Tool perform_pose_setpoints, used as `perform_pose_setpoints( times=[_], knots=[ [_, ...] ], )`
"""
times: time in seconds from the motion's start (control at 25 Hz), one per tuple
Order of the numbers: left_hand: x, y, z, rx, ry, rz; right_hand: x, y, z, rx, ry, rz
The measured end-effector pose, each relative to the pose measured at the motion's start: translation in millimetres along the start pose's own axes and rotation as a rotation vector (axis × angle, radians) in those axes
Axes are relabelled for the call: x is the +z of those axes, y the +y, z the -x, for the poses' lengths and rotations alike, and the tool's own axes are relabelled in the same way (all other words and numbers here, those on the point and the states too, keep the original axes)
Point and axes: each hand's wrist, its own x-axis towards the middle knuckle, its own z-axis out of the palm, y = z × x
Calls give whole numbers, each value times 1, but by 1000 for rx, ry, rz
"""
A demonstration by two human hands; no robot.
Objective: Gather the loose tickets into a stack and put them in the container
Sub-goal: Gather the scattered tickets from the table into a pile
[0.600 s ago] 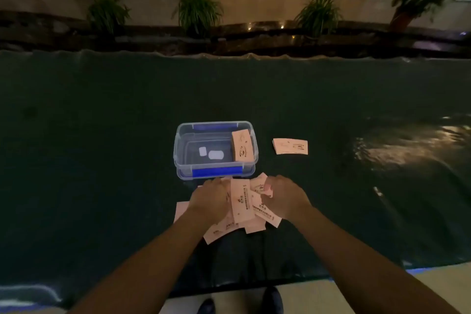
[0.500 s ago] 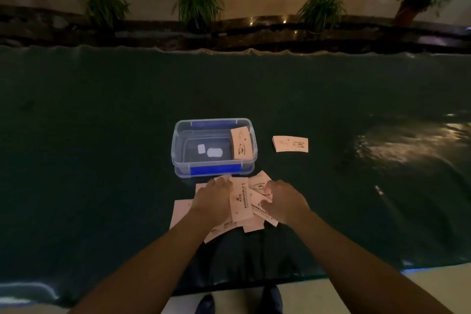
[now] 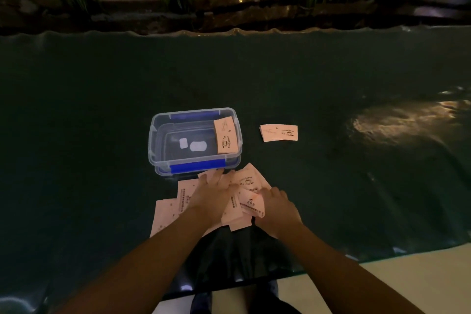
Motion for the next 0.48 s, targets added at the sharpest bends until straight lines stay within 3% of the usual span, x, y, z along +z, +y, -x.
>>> perform_pose_setpoints(
  times=[0.12,0.48],
  knots=[
    [-1,-2,-1,12,-28,-17,2,5,4,-27,28,41],
    [7,-8,11,-62,-131,165,0,6,15,19,24,-149]
  ],
)
